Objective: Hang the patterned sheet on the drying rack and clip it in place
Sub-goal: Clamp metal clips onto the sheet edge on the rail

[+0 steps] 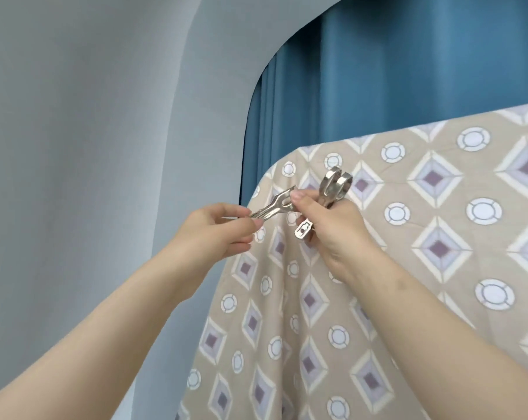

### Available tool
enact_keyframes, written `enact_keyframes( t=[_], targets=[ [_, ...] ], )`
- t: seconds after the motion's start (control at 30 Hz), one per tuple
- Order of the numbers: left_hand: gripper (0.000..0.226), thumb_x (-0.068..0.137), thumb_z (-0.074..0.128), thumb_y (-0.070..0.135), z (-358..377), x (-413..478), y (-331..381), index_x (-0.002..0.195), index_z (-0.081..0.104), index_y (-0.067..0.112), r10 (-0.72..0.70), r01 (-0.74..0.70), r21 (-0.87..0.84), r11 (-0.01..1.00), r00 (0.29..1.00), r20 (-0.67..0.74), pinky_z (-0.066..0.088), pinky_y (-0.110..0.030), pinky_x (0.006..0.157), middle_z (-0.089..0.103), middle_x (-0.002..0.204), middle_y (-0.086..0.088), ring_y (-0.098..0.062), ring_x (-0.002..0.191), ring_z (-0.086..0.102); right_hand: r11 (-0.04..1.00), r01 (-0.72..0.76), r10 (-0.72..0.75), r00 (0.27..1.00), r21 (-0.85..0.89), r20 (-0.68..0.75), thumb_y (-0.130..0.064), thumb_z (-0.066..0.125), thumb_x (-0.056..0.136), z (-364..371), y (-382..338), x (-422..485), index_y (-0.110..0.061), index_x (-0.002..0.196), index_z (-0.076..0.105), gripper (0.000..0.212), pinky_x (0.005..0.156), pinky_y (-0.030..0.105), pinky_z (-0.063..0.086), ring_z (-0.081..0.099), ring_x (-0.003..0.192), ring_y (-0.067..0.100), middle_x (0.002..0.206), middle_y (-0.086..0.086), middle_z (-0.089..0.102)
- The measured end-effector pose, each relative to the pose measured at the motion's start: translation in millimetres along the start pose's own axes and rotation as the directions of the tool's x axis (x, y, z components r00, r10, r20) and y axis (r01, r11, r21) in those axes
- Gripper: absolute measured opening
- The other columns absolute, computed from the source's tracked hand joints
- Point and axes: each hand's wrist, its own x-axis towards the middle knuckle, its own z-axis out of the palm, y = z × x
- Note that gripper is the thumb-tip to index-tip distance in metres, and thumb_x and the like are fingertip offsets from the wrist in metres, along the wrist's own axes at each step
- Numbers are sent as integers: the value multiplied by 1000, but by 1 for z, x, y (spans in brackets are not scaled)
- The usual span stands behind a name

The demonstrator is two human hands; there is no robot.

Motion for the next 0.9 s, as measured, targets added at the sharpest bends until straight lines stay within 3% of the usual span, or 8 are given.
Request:
enact_keyframes(
  t=[0.13, 0.2, 0.3, 0.43, 0.57, 0.6, 0.73, 0.9],
  targets=[
    [17, 84, 65, 20, 0, 33, -10, 99, 62, 12, 66, -65, -62, 996, 998, 1, 53, -25, 83, 64, 95, -6, -16, 89, 67, 985, 10, -11, 1000, -172, -5, -16, 61, 89, -6, -10, 26, -21, 83, 59, 9, 48, 19, 43, 53, 56, 11, 76, 2, 66],
    [12, 86, 63, 20, 5, 48, -11, 97, 62, 14, 112, -112, -91, 990, 994, -2, 53, -23, 83, 65, 98, -5, -16, 92, 67, 939, 75, -90, 996, -335, -28, -14, 60, 88, -13, -18, 35, -20, 85, 56, 8, 49, 20, 42, 53, 56, 13, 78, 6, 65],
    [6, 89, 60, 21, 15, 67, -7, 93, 61, 16, 181, -183, -103, 978, 983, -36, 52, -22, 84, 65, 96, -3, -15, 97, 65, 808, 247, -284, 959, -535, 13, -13, 57, 85, -18, -33, 48, -23, 86, 50, 12, 52, 23, 44, 57, 58, 15, 84, 10, 67],
    [17, 96, 49, 26, 23, 87, 2, 84, 59, 19, 276, -299, -112, 948, 944, -182, 51, -24, 87, 62, 86, 2, -14, 87, 62, 592, 358, -485, 874, -722, 35, -17, 49, 85, -13, -53, 64, -24, 97, 43, 16, 73, 37, 48, 59, 85, 27, 87, 2, 63],
    [15, 96, 50, 29, 25, 114, 3, 91, 58, 18, 299, -344, -123, 931, 912, -282, 51, -23, 84, 59, 82, 2, -9, 77, 58, 140, 327, -601, 779, -935, 182, -17, 43, 87, -9, -58, 80, -20, 107, 42, 20, 77, 33, 29, 49, 84, 30, 85, 1, 57],
    [13, 95, 52, 29, 25, 120, 4, 91, 58, 18, 289, -341, -144, 929, 912, -292, 51, -22, 84, 59, 83, 2, -9, 77, 58, 67, 301, -599, 775, -951, 203, -17, 42, 88, -10, -60, 84, -18, 109, 41, 21, 77, 33, 27, 48, 83, 30, 84, 2, 57],
    [10, 90, 59, 27, 25, 141, 3, 81, 55, 25, 284, -354, -164, 921, 895, -343, 50, -30, 92, 59, 84, 6, -7, 76, 59, 39, 90, -478, 876, -995, 61, -16, 41, 87, -8, -73, 95, -13, 98, 36, 13, 67, 32, 30, 45, 80, 32, 83, 5, 44],
    [7, 86, 65, 24, 21, 156, 14, 85, 58, 23, 311, -409, -236, 882, 879, -360, 50, -29, 93, 59, 81, 7, -8, 77, 60, -66, 27, -492, 869, -997, 56, -15, 41, 86, -5, -70, 101, -12, 95, 36, 11, 66, 32, 29, 42, 79, 31, 82, 6, 42]
  ],
)
